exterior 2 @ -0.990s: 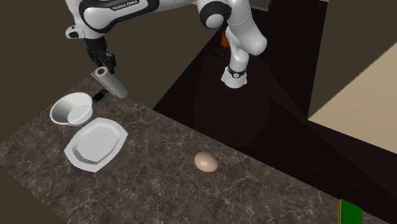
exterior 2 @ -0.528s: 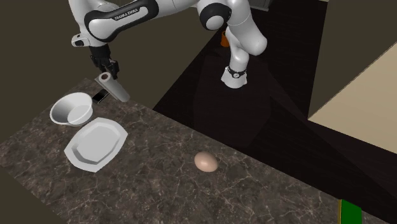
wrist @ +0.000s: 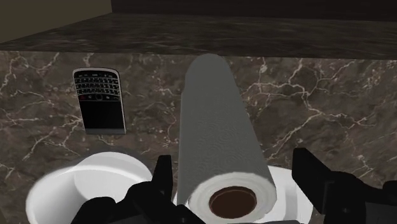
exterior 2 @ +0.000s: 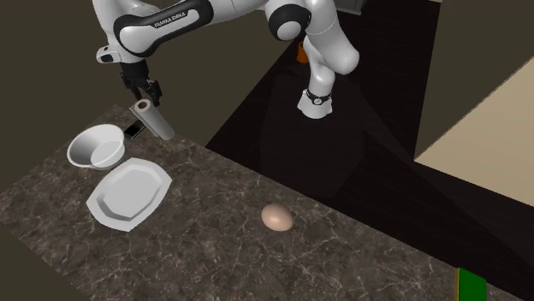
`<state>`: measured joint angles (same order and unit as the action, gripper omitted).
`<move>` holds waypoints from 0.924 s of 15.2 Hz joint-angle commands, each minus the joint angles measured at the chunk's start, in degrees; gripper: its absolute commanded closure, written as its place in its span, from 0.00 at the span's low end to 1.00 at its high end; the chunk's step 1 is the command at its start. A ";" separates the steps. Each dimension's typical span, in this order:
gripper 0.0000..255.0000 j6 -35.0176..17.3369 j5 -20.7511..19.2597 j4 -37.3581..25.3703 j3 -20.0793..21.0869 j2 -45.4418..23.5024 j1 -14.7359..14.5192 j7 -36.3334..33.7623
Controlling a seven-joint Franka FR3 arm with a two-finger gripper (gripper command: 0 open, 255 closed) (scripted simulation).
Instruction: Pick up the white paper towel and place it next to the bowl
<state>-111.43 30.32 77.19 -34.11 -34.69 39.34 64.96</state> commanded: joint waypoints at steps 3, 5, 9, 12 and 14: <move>0.00 0.00 0.00 0.00 0.00 0.00 0.00 0.00; 0.00 1.40 -0.44 -0.80 -0.30 0.70 0.10 -0.29; 0.00 5.55 -1.48 -3.65 -1.00 2.27 0.60 -1.08; 0.00 5.55 -1.48 -3.65 -1.00 2.27 0.60 -1.08; 0.00 5.55 -1.48 -3.65 -1.00 2.27 0.60 -1.08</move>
<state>-105.91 28.84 73.57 -35.11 -32.42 39.93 63.88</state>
